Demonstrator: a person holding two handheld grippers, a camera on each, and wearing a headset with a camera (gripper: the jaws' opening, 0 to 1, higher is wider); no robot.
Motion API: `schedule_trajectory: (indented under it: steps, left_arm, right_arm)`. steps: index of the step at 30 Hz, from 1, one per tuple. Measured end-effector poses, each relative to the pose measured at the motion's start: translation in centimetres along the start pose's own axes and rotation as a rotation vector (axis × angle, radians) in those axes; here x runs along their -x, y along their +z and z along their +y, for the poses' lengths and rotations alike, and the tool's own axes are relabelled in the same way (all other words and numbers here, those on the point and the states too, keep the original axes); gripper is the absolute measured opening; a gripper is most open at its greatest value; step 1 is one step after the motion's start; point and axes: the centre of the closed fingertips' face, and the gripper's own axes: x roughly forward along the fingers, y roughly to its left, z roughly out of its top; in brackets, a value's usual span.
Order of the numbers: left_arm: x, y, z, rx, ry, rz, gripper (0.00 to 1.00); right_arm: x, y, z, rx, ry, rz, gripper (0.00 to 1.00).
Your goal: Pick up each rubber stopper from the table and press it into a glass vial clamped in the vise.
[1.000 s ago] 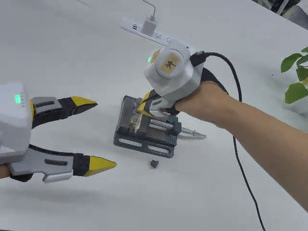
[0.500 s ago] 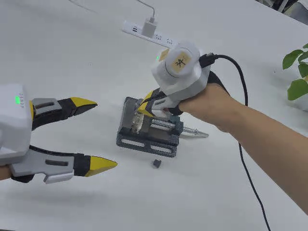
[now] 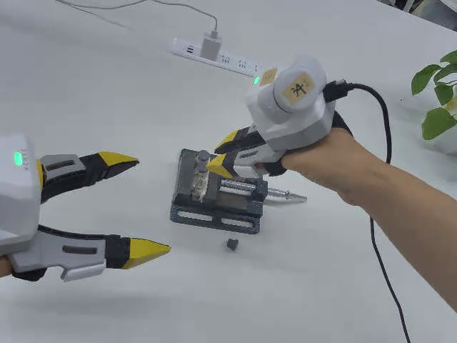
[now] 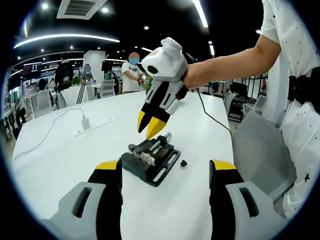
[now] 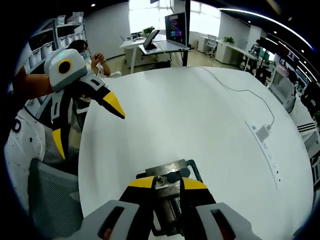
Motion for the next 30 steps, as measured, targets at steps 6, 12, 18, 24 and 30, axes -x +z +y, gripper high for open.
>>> schedule_trajectory:
  steps: [6,12,18,24,30]
  left_arm:
    - [-0.2,0.4,-0.1,-0.019,-0.008,0.012,0.69]
    - [-0.3,0.5,-0.4,-0.037,-0.022,0.031,0.68]
    - [-0.5,0.7,-0.5,-0.056,-0.028,0.046,0.68]
    - [-1.1,0.6,-0.8,-0.090,-0.048,0.079,0.67]
    - [-1.9,0.6,-1.5,-0.119,-0.079,0.107,0.64]
  right_arm:
    - [1.6,-0.2,0.2,-0.047,-0.016,-0.064,0.21]
    - [2.6,-1.4,0.2,-0.081,-0.031,-0.109,0.29]
    - [3.8,-2.6,0.5,-0.112,-0.050,-0.156,0.35]
    - [5.1,-3.8,1.5,-0.123,-0.060,-0.218,0.45]
    - [6.2,-4.7,2.2,-0.138,-0.071,-0.296,0.53]
